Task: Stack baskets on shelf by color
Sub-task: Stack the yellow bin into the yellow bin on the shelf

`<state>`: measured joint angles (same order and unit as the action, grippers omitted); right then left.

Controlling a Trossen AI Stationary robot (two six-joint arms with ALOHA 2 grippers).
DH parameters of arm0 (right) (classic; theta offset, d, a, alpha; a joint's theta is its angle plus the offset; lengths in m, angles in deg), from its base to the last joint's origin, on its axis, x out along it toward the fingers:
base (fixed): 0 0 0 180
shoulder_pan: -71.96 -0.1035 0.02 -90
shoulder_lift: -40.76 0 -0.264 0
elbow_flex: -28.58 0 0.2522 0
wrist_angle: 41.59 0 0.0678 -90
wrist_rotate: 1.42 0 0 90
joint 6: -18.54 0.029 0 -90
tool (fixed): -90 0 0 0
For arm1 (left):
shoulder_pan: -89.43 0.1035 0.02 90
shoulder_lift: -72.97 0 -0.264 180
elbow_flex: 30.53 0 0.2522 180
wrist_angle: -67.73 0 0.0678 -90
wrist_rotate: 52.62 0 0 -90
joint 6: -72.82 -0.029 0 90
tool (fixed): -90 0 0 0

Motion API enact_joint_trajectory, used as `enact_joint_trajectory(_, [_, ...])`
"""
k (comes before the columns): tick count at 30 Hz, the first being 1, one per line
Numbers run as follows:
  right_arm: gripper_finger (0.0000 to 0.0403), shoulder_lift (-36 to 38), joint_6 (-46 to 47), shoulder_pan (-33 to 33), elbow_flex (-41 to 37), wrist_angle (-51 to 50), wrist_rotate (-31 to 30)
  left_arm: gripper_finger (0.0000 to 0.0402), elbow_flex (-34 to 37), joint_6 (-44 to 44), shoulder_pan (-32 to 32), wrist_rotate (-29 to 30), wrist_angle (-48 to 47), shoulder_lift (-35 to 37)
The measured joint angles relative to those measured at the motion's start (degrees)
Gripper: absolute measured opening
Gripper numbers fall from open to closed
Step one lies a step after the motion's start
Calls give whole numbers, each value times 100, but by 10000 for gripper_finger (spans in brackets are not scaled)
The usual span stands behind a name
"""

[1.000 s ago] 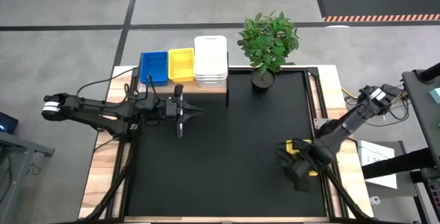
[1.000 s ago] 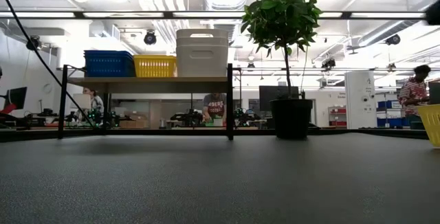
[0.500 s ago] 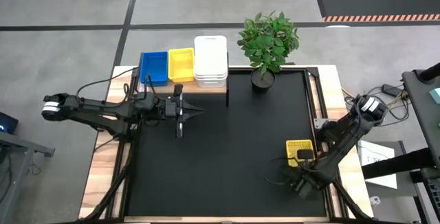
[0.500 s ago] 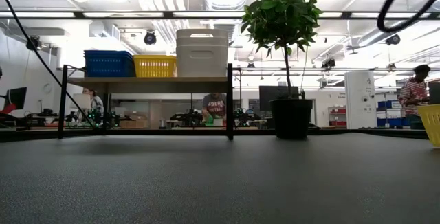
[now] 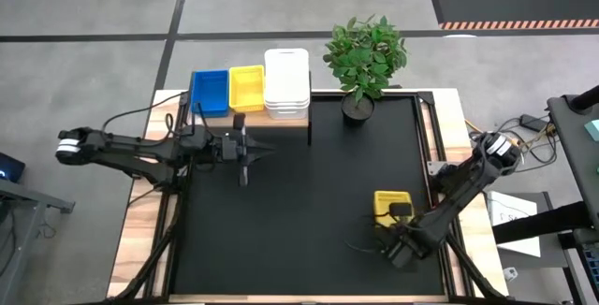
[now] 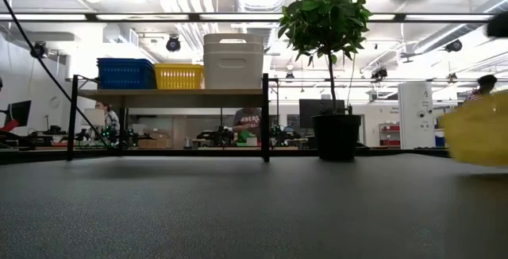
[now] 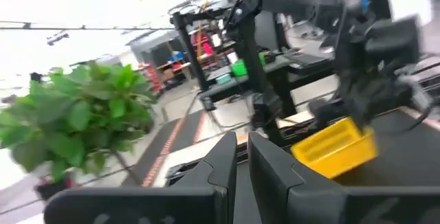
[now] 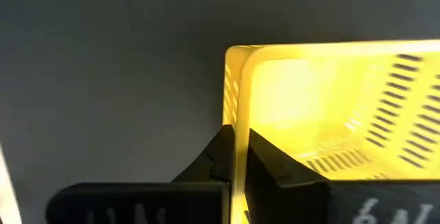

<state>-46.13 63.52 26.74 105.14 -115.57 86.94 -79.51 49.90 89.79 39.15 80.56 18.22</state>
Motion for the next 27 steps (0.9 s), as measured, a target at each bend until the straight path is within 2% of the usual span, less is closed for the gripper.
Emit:
enact_joint_trajectory(6, [9,53,-801,364,911,45,-1126,22,170,-426,-2,607,-2,297])
enact_joint_trajectory(15, [9,53,-2589,858,2017,211,-2191,22,723,-699,-1,683,310,1084])
enact_joint_trajectory(21, [9,53,-3813,1284,2368,1156,-2549,22,752,-904,0,810,285,1621])
enact_joint_trajectory(25, [9,53,-4495,1640,2441,1992,-2557,22,758,-911,-1,829,31,1759])
enact_joint_trajectory(27, [9,53,-4815,1830,2496,2270,-2556,22,763,-916,-5,1016,-57,1819])
